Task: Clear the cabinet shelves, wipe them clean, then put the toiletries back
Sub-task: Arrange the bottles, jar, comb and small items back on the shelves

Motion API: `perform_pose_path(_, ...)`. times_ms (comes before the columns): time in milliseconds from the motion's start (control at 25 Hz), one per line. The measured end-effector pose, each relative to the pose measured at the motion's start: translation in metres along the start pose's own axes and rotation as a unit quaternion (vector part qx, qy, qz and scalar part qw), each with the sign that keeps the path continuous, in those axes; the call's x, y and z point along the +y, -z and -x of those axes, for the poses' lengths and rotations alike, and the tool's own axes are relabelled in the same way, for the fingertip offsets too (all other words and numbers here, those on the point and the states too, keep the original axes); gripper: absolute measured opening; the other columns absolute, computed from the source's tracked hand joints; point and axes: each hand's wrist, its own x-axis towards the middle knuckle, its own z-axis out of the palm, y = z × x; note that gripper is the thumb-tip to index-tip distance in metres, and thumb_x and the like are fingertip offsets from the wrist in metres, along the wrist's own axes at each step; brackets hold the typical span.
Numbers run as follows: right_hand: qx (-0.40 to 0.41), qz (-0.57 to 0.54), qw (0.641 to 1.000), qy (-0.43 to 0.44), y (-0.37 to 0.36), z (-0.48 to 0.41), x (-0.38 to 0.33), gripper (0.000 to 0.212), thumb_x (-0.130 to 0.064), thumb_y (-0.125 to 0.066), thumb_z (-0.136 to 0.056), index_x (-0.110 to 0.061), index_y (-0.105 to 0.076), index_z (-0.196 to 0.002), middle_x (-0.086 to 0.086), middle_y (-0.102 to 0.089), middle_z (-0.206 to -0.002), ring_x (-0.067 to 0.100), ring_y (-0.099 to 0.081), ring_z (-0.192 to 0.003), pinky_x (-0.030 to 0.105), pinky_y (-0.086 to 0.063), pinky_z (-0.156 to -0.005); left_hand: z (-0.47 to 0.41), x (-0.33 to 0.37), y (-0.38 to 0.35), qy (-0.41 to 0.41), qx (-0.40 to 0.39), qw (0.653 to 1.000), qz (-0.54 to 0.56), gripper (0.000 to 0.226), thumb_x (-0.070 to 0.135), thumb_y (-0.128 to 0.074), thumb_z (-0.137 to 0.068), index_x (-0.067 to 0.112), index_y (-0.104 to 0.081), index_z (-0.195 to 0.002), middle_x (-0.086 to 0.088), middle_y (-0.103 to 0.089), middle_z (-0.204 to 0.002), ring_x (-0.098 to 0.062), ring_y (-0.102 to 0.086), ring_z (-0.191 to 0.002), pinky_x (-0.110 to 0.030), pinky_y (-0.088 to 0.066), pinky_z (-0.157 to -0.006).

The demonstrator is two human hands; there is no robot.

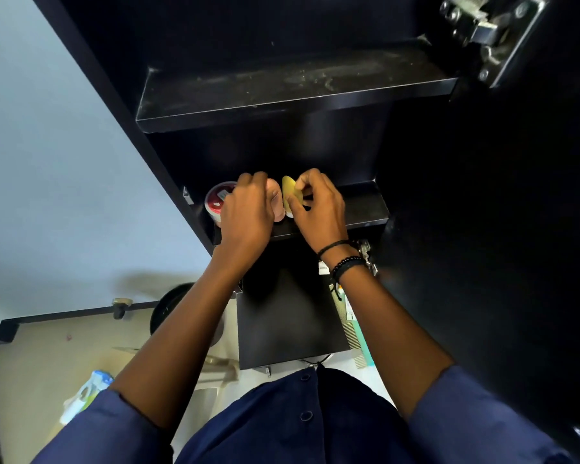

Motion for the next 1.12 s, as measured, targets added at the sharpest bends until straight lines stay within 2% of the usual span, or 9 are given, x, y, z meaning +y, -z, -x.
perform_pose_path(120, -0.005, 0.002, 1.0, -0.011, -0.009, -0.008, 0.004, 0.015, -0.013, -0.067, -0.082, -0.01, -0.053, -0.085, 0.004, -0.057, -0.088, 0.021, -0.061, -0.075, 0.043, -0.056, -0.064, -0.007, 0.006, 0.001, 0.009, -0.015, 1.0, -0.003, 0.019, 0.014, -0.052, -0.091, 0.006, -0.059, -0.107, -0.019, -0.058, -0.107, -0.04, -0.059, -0.092, -0.035, -0.035, -0.067)
perform_pose_path(280, -0.004, 0.01, 0.999, -0.042, -0.019, -0.021, 0.009, 0.014, -0.016, -0.068, -0.083, -0.013, -0.055, -0.089, 0.006, -0.06, -0.092, 0.021, -0.062, -0.078, 0.042, -0.056, -0.064, -0.016, 0.009, -0.002, 0.025, -0.02, 0.999, -0.022, 0.022, 0.013, -0.05, -0.092, 0.003, -0.058, -0.11, -0.022, -0.059, -0.109, -0.043, -0.058, -0.096, -0.04, -0.041, -0.072)
perform_pose_path(400, -0.017, 0.011, 0.997, -0.074, -0.026, -0.024, 0.014, 0.022, -0.021, -0.068, -0.082, -0.017, -0.056, -0.1, 0.007, -0.062, -0.096, 0.021, -0.064, -0.077, 0.038, -0.057, -0.067, -0.019, 0.005, -0.007, 0.039, -0.014, 0.999, -0.017, 0.018, 0.01, -0.051, -0.09, 0.001, -0.058, -0.104, -0.023, -0.061, -0.104, -0.043, -0.059, -0.094, -0.04, -0.04, -0.068)
perform_pose_path(520, -0.049, 0.013, 0.994, -0.092, -0.029, -0.014, 0.022, 0.036, -0.013, -0.069, -0.08, -0.016, -0.055, -0.113, 0.008, -0.062, -0.103, 0.02, -0.066, -0.08, 0.038, -0.058, -0.069, -0.02, -0.003, -0.012, 0.06, -0.005, 0.998, -0.002, 0.016, 0.011, -0.05, -0.091, 0.0, -0.058, -0.099, -0.022, -0.064, -0.098, -0.042, -0.06, -0.092, -0.035, -0.034, -0.065)
perform_pose_path(640, -0.068, 0.012, 0.992, -0.108, -0.03, -0.007, 0.028, 0.038, -0.003, -0.068, -0.08, -0.011, -0.057, -0.115, 0.01, -0.062, -0.109, 0.021, -0.066, -0.09, 0.035, -0.059, -0.075, -0.018, -0.01, -0.015, 0.064, 0.007, 0.998, 0.012, 0.018, 0.012, -0.05, -0.091, 0.003, -0.061, -0.102, -0.018, -0.066, -0.096, -0.039, -0.06, -0.093, -0.034, -0.033, -0.067)
perform_pose_path(920, -0.092, 0.041, 0.991, -0.092, -0.038, -0.005, 0.023, 0.041, -0.003, -0.065, -0.081, -0.011, -0.056, -0.12, 0.011, -0.061, -0.115, 0.026, -0.065, -0.096, 0.041, -0.057, -0.08, -0.019, -0.014, -0.016, 0.062, 0.023, 0.997, 0.043, 0.021, 0.022, -0.052, -0.092, 0.007, -0.063, -0.101, -0.013, -0.068, -0.092, -0.036, -0.062, -0.092, -0.036, -0.039, -0.068)
perform_pose_path(1120, -0.101, 0.035, 0.99, -0.088, -0.039, -0.001, 0.027, 0.044, -0.002, -0.067, -0.081, -0.011, -0.055, -0.123, 0.011, -0.06, -0.116, 0.026, -0.065, -0.098, 0.041, -0.057, -0.082, -0.02, -0.019, -0.016, 0.069, 0.025, 0.996, 0.044, 0.018, 0.019, -0.055, -0.088, 0.007, -0.061, -0.1, -0.015, -0.068, -0.091, -0.039, -0.062, -0.091, -0.037, -0.041, -0.067)
